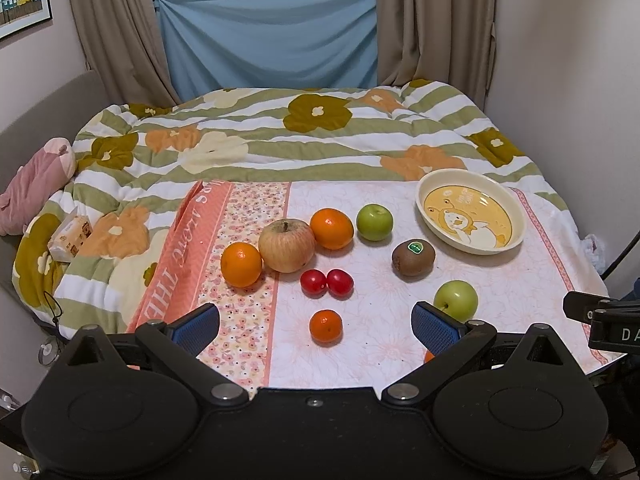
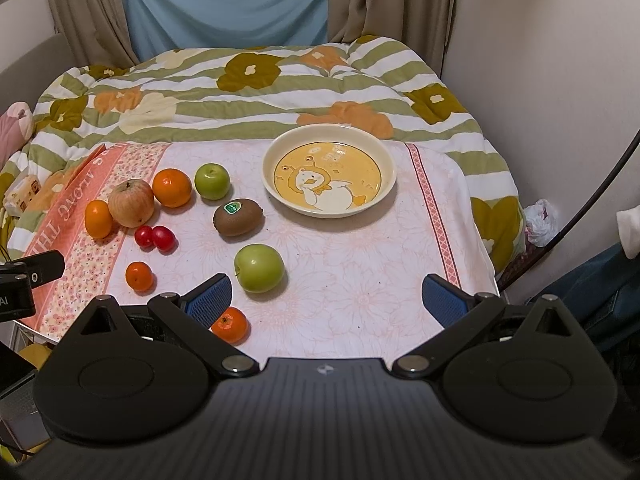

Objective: Organize fruits

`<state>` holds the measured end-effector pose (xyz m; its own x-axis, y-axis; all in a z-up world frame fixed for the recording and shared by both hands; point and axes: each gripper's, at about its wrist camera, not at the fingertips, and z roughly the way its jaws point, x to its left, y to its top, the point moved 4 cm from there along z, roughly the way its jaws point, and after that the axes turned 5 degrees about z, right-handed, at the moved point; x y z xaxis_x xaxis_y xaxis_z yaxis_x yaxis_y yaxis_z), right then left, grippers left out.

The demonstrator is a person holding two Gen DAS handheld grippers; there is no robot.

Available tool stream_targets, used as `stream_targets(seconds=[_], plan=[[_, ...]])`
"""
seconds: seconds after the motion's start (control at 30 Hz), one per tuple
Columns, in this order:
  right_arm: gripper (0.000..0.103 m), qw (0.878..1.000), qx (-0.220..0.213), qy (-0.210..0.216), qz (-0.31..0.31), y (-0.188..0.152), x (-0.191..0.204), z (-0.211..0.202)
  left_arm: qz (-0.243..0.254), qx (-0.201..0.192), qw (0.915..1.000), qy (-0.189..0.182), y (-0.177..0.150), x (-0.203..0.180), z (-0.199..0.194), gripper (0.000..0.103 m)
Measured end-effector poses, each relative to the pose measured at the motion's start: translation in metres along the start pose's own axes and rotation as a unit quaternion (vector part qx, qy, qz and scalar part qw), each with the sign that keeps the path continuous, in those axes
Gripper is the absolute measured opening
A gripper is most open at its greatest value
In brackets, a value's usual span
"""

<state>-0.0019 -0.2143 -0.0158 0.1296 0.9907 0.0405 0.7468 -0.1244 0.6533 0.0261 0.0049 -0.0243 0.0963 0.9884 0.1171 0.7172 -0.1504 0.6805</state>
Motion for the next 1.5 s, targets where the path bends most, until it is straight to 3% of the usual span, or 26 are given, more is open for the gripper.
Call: stream_targets(seconds=[1.5], plan=[[0.103,1.0,0.0,0.001,0.004,-0.0017,-0.0048,-0.0038,0.01,-0.004,0.9999,0.003,-0.0004,-0.0061,-0.0012,0.103]])
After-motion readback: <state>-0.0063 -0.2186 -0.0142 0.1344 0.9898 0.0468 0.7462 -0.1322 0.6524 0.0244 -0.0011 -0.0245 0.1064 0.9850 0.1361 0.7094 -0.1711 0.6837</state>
